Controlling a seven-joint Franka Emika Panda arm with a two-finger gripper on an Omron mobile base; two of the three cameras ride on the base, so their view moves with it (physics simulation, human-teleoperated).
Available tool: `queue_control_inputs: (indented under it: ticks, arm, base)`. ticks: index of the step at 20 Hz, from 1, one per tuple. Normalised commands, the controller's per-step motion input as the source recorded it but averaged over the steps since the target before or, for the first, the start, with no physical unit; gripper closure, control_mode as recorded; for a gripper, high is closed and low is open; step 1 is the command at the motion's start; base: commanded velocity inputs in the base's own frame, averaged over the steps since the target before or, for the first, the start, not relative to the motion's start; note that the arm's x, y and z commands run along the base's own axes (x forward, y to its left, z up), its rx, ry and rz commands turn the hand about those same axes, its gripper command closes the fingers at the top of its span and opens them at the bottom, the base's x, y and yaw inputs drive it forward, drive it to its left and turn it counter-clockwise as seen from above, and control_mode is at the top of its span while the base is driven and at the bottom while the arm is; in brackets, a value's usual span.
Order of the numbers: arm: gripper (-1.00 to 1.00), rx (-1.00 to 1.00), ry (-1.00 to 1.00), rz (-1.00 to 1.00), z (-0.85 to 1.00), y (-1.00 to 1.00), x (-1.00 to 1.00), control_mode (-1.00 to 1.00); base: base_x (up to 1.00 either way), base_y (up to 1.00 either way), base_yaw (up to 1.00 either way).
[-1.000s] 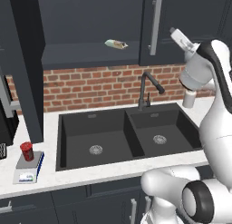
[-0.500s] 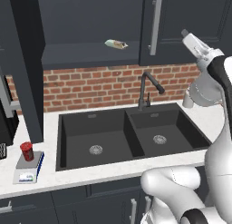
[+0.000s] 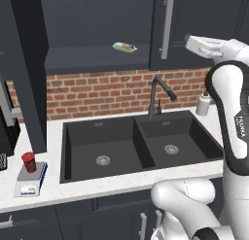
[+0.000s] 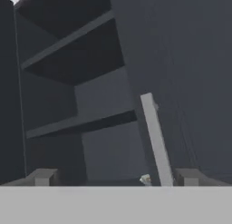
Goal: Pick the yogurt and place it on the digital scale for weighing, and close the cabinet.
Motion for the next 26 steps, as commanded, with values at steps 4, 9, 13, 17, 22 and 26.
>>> queue_control_inputs:
  ticks: [4,9,13,17,22,26]
  arm:
    - [-1.00,-0.18,0.26,-0.03,0.08,0.67,-0.23,-1.00]
    - [-1.00,-0.01,0.00,0.00,-0.20,0.97,-0.02,-1.00]
    - [-1.00,0.05,-0.08,0.00,-0.81,0.24,-0.19,-1.00]
    - [-1.00,0.07,-0.17,0.00,-0.98,0.64,-0.26,-1.00]
    - [-1.00,0.09,-0.32,0.00,-0.57,0.70,-0.27,-1.00]
    - [-1.00,0.07,-0.45,0.00,-0.25,0.67,-0.34,-1.00]
  base:
    - [0.00,0.00,0.00]
    - [0.00,0.00,0.00]
    - [0.00,0.00,0.00]
    - [0.00,0.00,0.00]
    - [0.00,0.00,0.00]
    - [0.00,0.00,0.00]
